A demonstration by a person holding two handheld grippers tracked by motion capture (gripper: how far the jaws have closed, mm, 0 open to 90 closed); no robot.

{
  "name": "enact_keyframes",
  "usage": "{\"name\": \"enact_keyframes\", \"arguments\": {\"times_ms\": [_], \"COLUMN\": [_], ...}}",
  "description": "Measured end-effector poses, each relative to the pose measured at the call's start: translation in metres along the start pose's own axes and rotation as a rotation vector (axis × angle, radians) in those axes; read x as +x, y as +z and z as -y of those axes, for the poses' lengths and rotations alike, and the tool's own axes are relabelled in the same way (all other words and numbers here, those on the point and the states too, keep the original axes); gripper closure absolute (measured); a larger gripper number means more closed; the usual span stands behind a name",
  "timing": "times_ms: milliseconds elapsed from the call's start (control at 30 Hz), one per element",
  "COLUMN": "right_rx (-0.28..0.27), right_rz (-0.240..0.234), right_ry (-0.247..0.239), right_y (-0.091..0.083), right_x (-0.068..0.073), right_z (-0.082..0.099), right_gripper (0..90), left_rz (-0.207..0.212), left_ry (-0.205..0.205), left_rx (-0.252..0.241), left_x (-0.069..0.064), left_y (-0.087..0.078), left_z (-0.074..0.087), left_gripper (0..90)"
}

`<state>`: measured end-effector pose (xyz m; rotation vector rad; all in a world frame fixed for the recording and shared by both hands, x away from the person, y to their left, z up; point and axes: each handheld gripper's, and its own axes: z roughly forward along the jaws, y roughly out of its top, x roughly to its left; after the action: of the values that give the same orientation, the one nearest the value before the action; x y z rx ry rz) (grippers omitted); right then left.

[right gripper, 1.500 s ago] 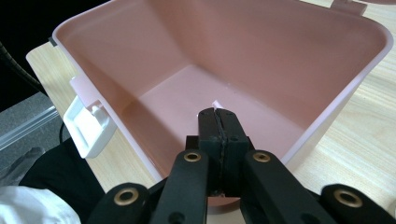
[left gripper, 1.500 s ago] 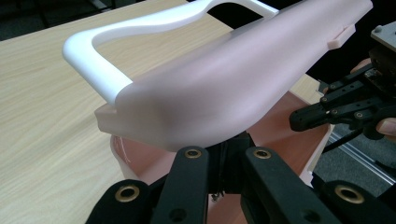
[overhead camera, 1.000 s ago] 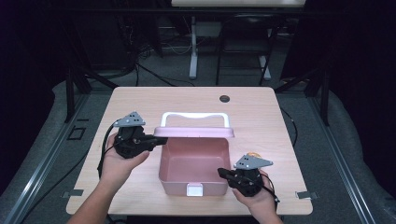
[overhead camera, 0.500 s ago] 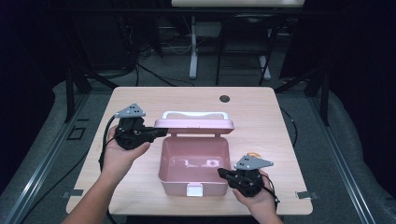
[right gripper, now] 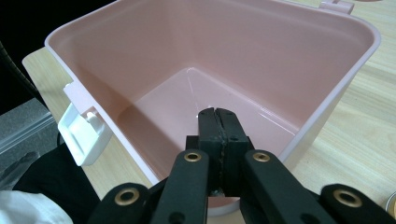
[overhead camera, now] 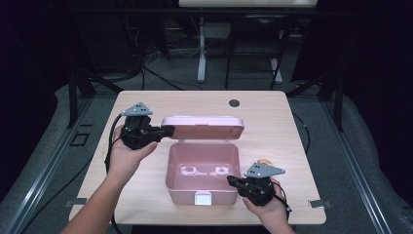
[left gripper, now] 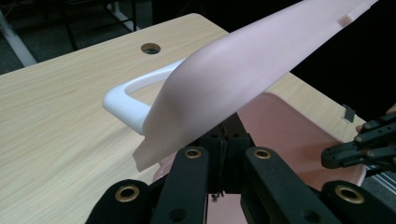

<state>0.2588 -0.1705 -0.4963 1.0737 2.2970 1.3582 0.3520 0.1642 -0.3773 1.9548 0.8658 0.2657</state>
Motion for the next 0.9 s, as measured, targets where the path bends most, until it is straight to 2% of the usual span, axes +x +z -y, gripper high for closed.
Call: {"name": "enact_keyframes", "arguments": {"times_ms": [433, 900], "right_rx": [-0.004, -0.007], "right_rz": [-0.001, -0.001], "right_ry": [0.001, -0.002], "right_y": [-0.0001, -0.0001], "right_x": [-0.0001, 0.0001], "right_z": [0.0005, 0.0009], "right_gripper": [90.0, 90.0], "left_rz": [-0.020, -0.047], "left_ry": [-0.008, -0.013], "left_rx": [-0.008, -0.002], "left_x": [0.0059, 0.0107], "left_y": [0.0051, 0.0078], "left_z": [-0.0072, -0.0071], "left_gripper": [89.9, 89.8]}}
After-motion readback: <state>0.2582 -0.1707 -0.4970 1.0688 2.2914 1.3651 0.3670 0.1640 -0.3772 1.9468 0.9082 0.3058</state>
